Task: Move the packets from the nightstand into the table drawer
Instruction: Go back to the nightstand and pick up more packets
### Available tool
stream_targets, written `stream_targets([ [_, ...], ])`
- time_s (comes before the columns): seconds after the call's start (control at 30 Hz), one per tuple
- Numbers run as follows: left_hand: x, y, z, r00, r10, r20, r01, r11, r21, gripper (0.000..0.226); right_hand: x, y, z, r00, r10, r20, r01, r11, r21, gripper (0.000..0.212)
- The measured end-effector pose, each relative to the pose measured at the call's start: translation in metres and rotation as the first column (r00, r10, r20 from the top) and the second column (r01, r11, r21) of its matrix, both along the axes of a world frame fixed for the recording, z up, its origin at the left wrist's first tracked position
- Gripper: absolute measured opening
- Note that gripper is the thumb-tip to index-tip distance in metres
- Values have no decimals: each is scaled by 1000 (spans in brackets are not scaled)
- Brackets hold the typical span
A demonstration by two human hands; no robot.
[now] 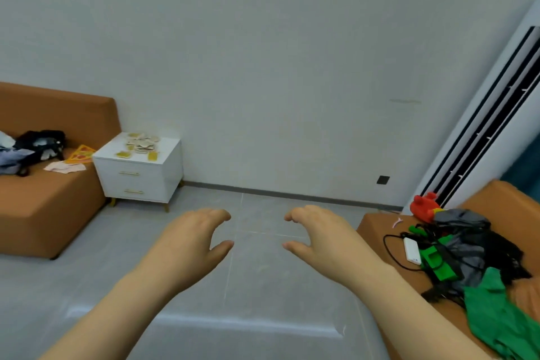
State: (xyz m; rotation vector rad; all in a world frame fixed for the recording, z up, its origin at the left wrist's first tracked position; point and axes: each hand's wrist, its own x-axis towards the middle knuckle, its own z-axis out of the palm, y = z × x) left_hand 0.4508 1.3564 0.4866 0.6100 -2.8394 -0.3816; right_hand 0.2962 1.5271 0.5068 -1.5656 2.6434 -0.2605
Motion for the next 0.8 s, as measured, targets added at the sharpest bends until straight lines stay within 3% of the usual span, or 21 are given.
stream_targets([
  [0.43, -119, -165, -12, 979, 196, 56, -195, 980, -28, 47, -149, -198, -14, 982, 188, 18, -187, 981, -55, 46],
  [0.8, -179, -293, -29, 903, 413, 119, -419, 908, 25, 47, -249, -374, -34, 931, 352, 93, -352, 936, -20, 46],
])
